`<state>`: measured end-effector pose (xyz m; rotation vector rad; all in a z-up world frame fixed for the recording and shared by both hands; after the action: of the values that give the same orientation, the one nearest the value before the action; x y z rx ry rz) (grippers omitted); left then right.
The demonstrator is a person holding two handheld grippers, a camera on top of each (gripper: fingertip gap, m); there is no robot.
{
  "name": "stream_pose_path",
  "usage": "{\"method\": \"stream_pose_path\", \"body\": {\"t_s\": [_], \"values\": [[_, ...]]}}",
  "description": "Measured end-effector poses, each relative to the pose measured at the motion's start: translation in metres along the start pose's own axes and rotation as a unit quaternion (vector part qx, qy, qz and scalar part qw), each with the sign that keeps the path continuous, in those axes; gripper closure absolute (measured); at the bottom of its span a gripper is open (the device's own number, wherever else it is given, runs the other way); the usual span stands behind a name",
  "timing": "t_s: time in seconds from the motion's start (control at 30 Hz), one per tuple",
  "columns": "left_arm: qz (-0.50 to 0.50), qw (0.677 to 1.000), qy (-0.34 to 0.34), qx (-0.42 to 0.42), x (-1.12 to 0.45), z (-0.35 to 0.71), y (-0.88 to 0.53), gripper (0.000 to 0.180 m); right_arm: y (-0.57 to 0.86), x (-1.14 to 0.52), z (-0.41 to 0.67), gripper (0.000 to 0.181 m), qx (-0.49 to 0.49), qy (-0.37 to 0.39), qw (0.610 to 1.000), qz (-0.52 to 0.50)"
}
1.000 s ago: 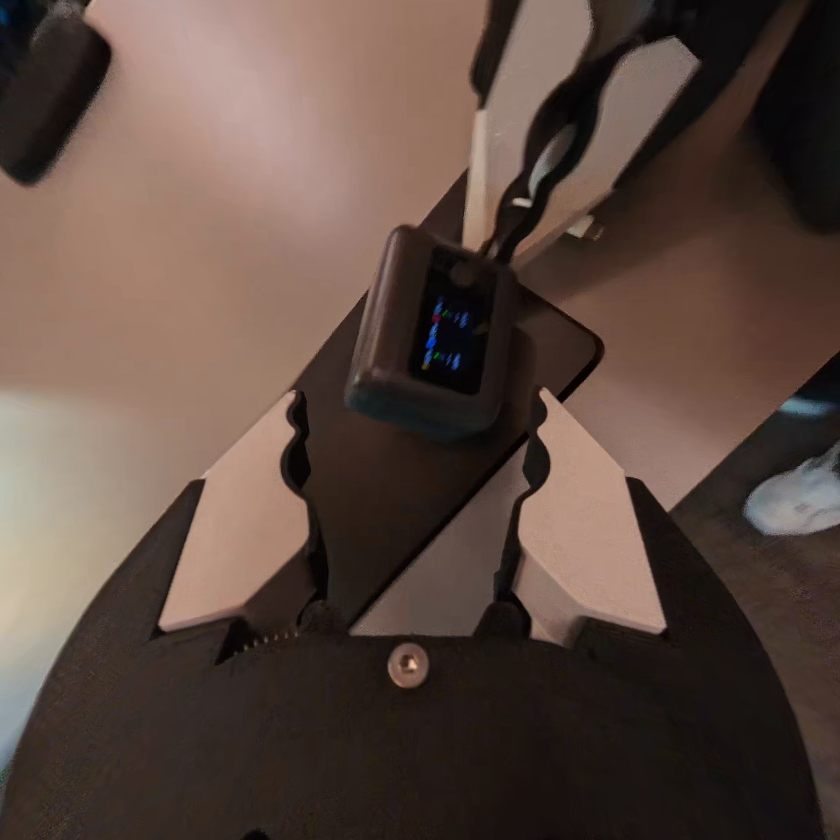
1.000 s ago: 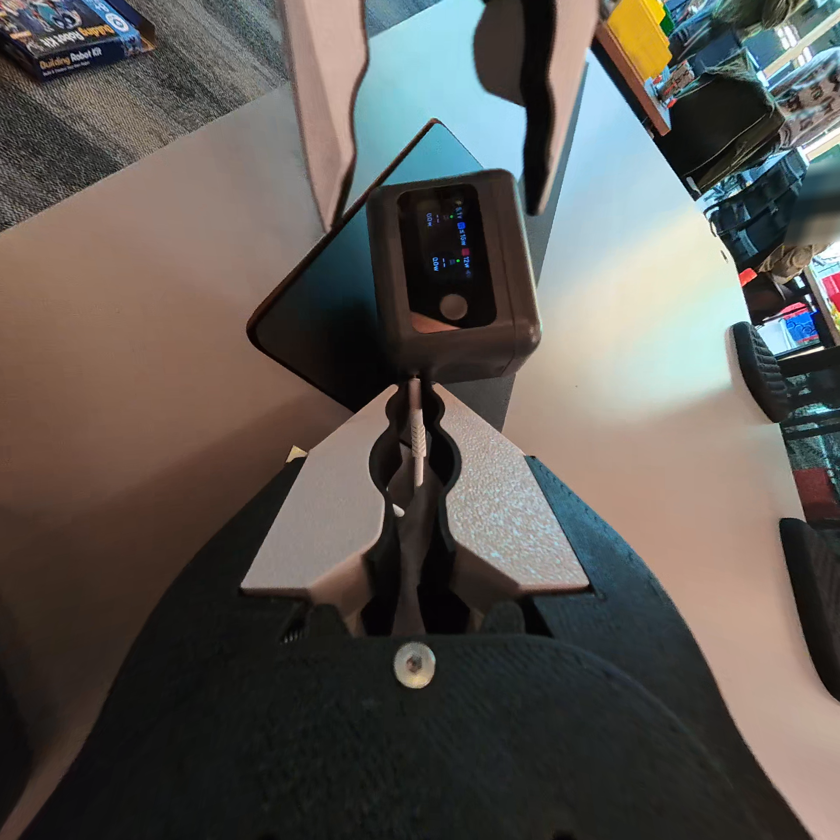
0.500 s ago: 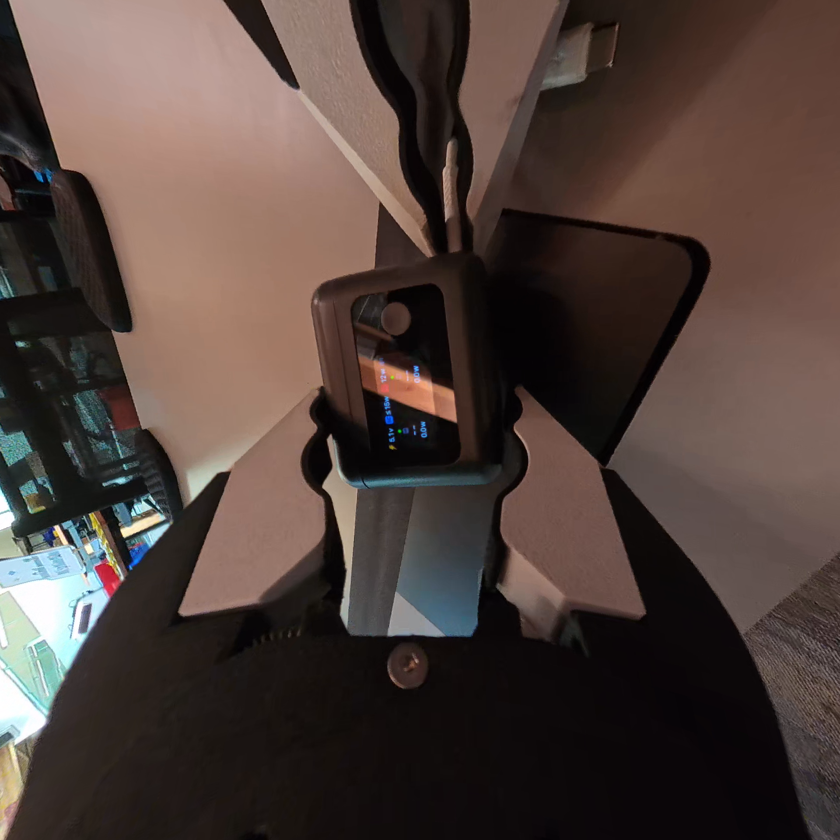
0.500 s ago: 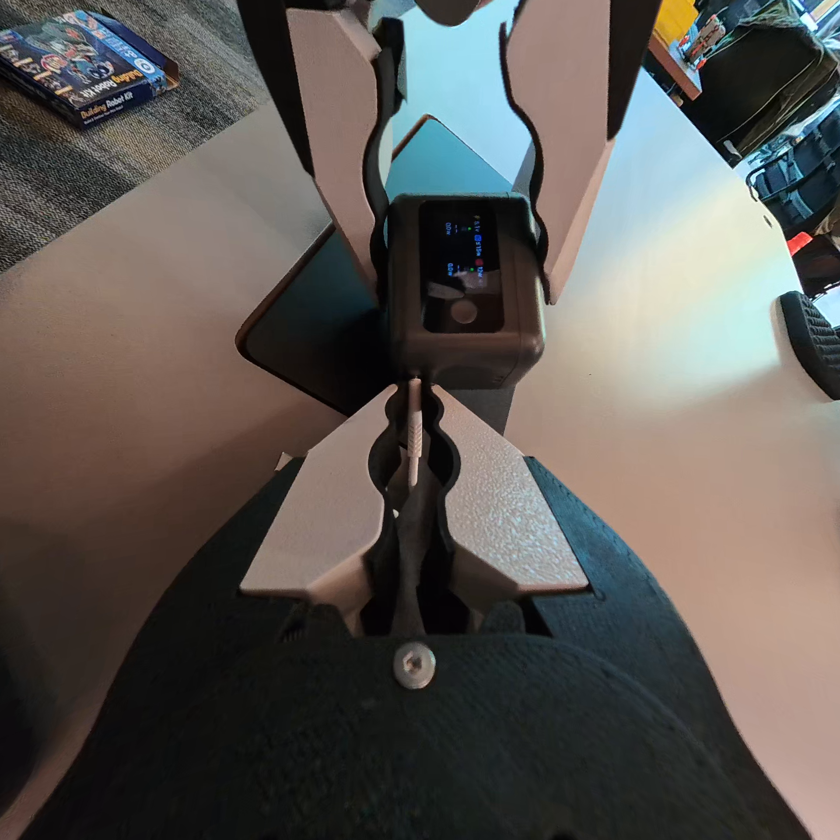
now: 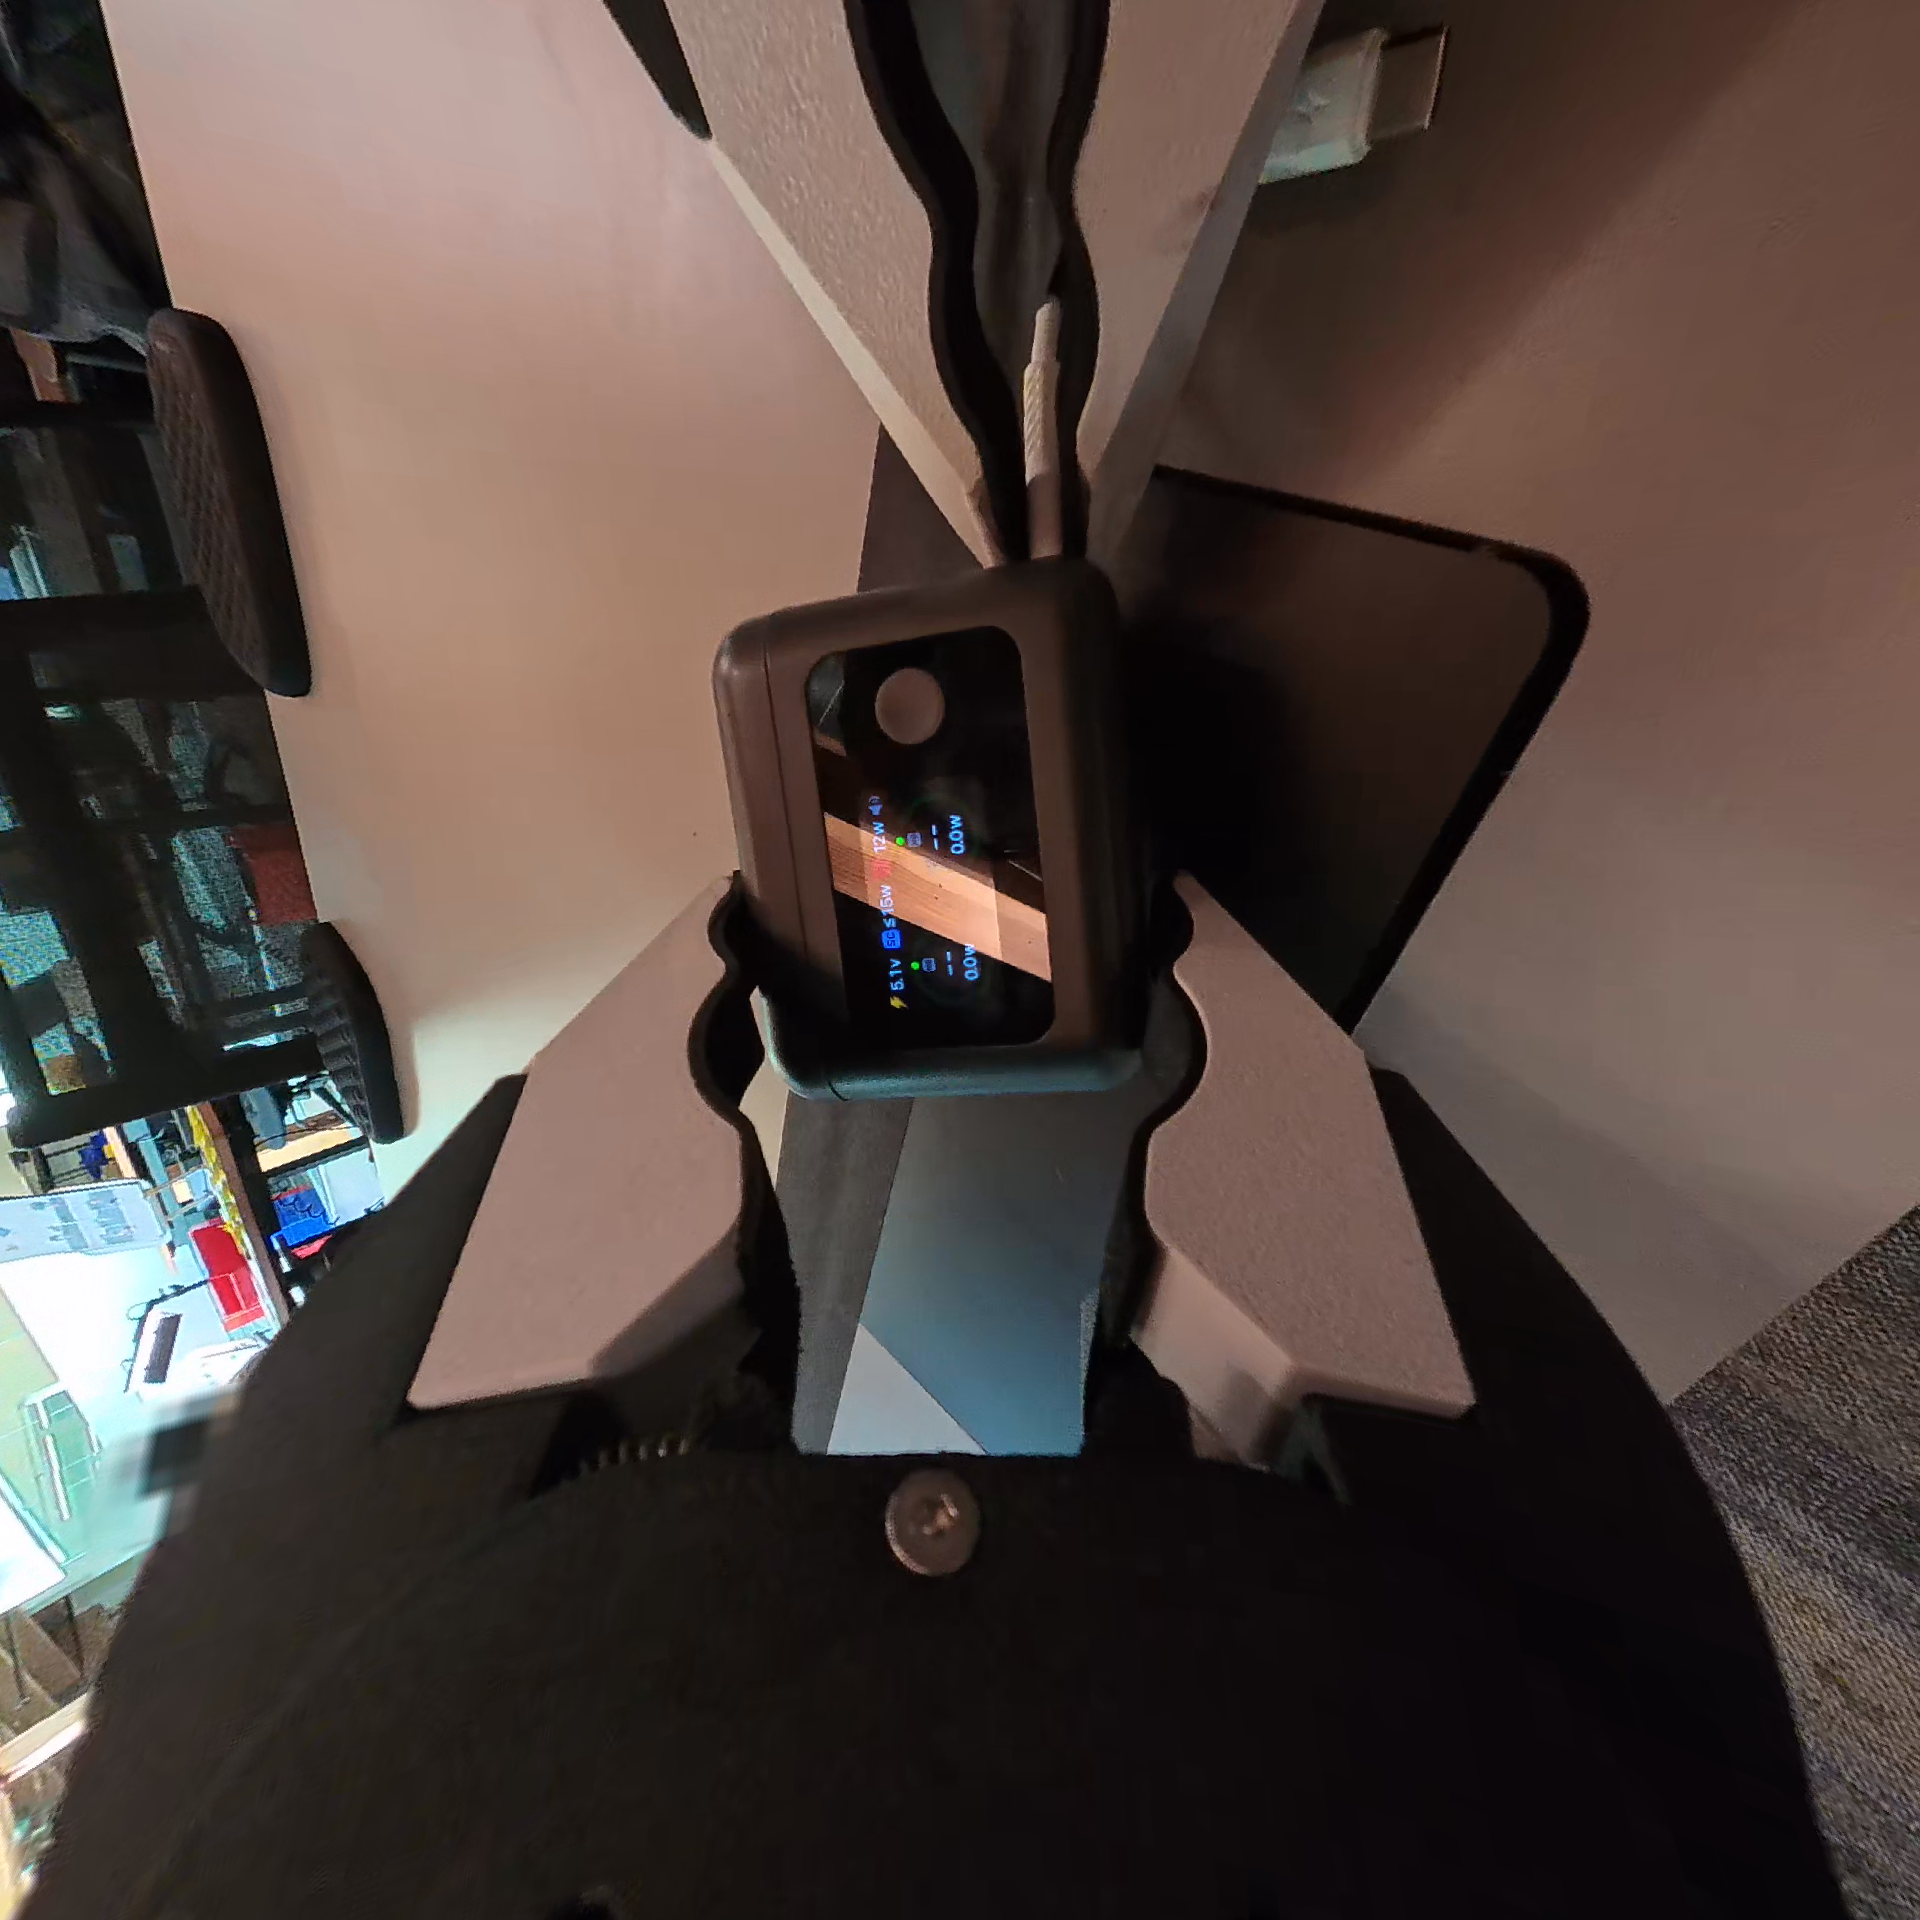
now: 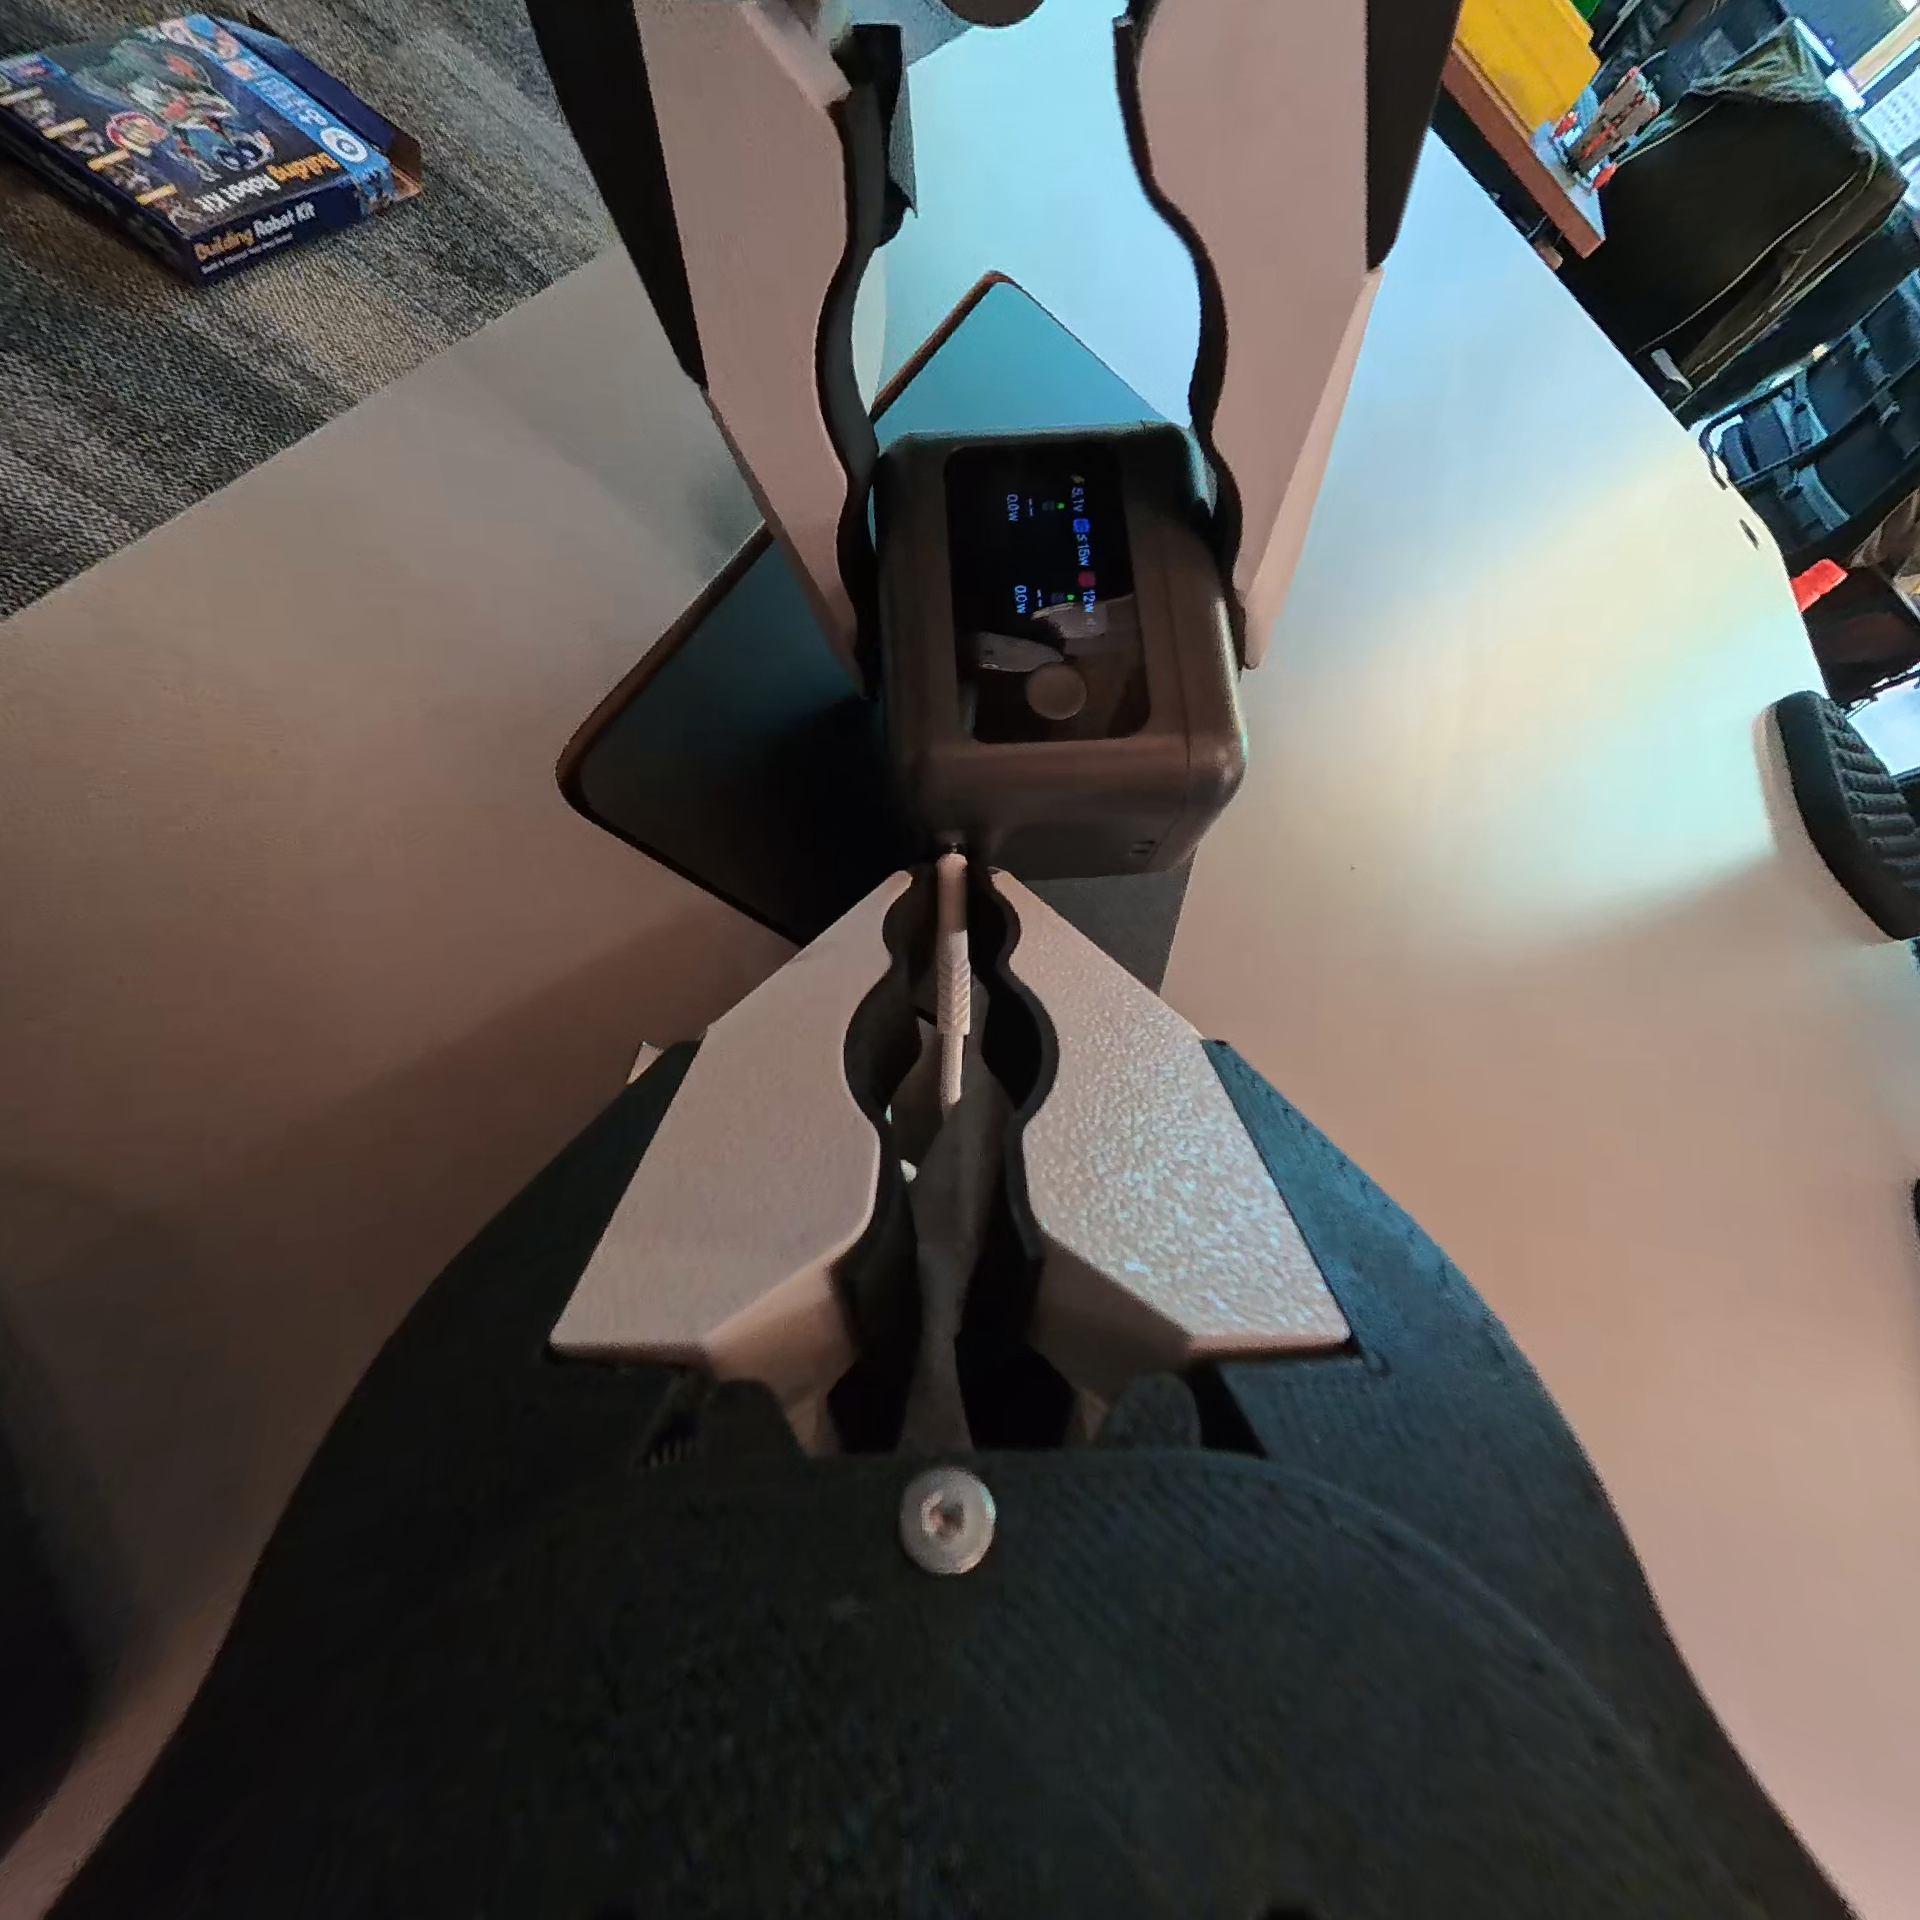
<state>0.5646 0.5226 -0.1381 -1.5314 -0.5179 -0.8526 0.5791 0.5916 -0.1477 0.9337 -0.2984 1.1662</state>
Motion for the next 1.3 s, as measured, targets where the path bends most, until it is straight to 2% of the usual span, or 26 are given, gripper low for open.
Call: {"method": "stream_pose_path", "body": {"t_s": [0.57, 0.6, 0.63, 0.67, 0.7, 0.77, 0.8, 0.9, 1.0, 1.03, 1.1, 1.2, 1.3], "values": [[-0.004, 1.000, 0.023, -0.004, 0.006, -0.007, 0.000, 0.106, -0.002, 0.001, 0.004, 0.174, 0.019, 0.012, 1.000, -0.009], [0.007, 1.000, -0.025, -0.013, 0.001, -0.025, -0.002, 0.106, -0.001, 0.000, -0.008, 0.174, 0.028, -0.023, 0.999, -0.015], [0.032, 0.992, -0.117, -0.030, -0.005, -0.064, -0.008, 0.107, 0.001, 0.006, -0.012, 0.175, 0.039, -0.007, 0.999, -0.024], [0.039, 0.984, -0.170, -0.025, -0.005, -0.100, -0.015, 0.107, 0.004, 0.010, -0.011, 0.175, 0.012, 0.002, 1.000, -0.015], [0.025, 0.987, -0.156, 0.015, 0.002, -0.109, -0.019, 0.108, 0.005, 0.010, -0.010, 0.175, -0.009, 0.001, 1.000, -0.006], [-0.017, 0.994, -0.067, 0.084, 0.015, -0.080, -0.021, 0.109, 0.006, 0.001, -0.006, 0.176, 0.000, -0.016, 1.000, -0.021], [-0.015, 0.995, -0.044, 0.085, 0.015, -0.069, -0.022, 0.109, 0.006, -0.002, -0.007, 0.176, 0.006, -0.026, 0.999, -0.029], [0.033, 0.998, -0.036, 0.033, 0.008, -0.053, -0.018, 0.109, 0.005, 0.001, -0.006, 0.175, 0.012, -0.022, 0.999, -0.039], [0.046, 0.998, -0.016, 0.044, 0.008, -0.043, -0.016, 0.110, 0.002, 0.001, -0.004, 0.174, 0.021, -0.020, 0.999, -0.016], [0.047, 0.998, -0.015, 0.048, 0.008, -0.043, -0.015, 0.109, 0.001, 0.001, -0.002, 0.170, 0.011, -0.019, 1.000, 0.006], [0.059, 0.997, -0.013, 0.040, 0.011, -0.045, -0.011, 0.109, 0.008, 0.005, 0.013, 0.123, -0.062, 0.016, 0.995, 0.078], [0.087, 0.996, -0.016, -0.006, 0.019, -0.045, 0.001, 0.110, 0.030, 0.013, 0.046, 0.109, -0.161, 0.080, 0.966, 0.186], [0.106, 0.994, -0.005, -0.036, 0.028, -0.038, 0.007, 0.109, 0.049, -0.012, 0.059, 0.098, -0.200, 0.112, 0.931, 0.285]]}}
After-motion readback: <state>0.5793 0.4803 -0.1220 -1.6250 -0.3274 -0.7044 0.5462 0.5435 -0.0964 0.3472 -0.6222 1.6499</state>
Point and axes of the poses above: each gripper's, where its closed fingertips meet, x back along the fingers, z out of its top, y = z × x across the jaws, the point moved 3 cm from there along x, back along the fingers, and after that the axes turned 11 degrees about -y, right-handed, at the moved point
